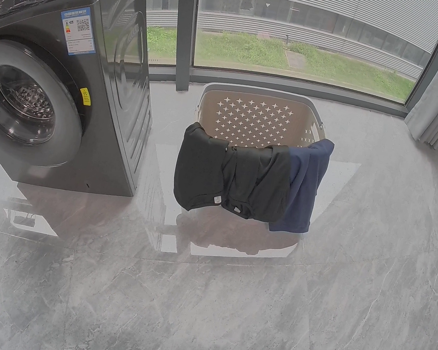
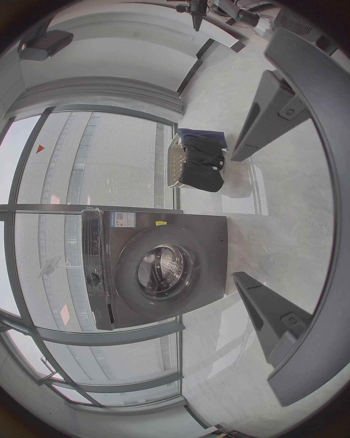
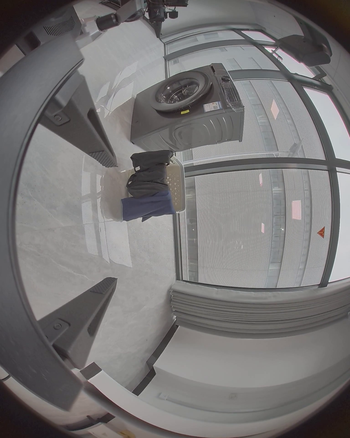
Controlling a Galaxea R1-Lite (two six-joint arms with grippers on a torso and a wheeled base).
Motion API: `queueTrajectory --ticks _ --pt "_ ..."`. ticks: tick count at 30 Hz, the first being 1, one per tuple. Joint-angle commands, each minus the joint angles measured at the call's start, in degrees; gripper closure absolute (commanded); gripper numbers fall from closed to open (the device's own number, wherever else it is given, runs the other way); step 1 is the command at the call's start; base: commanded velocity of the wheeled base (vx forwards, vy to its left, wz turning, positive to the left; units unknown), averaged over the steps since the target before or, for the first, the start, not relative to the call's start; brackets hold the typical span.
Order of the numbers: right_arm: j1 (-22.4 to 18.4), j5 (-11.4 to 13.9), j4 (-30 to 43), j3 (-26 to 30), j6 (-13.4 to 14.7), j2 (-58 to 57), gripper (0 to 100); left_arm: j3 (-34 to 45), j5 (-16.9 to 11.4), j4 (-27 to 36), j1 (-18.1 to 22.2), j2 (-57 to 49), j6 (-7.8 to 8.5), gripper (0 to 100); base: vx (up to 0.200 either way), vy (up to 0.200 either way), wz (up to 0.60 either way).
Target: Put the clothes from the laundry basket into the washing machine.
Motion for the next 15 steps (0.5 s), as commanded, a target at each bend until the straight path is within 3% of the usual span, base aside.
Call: queueTrajectory --ticks 1,10,15 --pt "0.06 0.02 -0.02 1.01 -0.02 -0.84 0 0.92 -0.02 0.00 0.00 -0.68 -0.31 0 0.200 0.000 0.00" --pt "0.06 0.02 -0.02 1.01 -0.02 -0.84 0 0.92 0.06 0.00 0.00 -0.68 -0.39 0 0.200 0.000 0.00" --pt "0.06 0.02 -0.02 1.01 -0.02 -0.84 0 0.92 0.06 0.00 0.00 -0.68 -0.31 0 0.000 0.000 0.00"
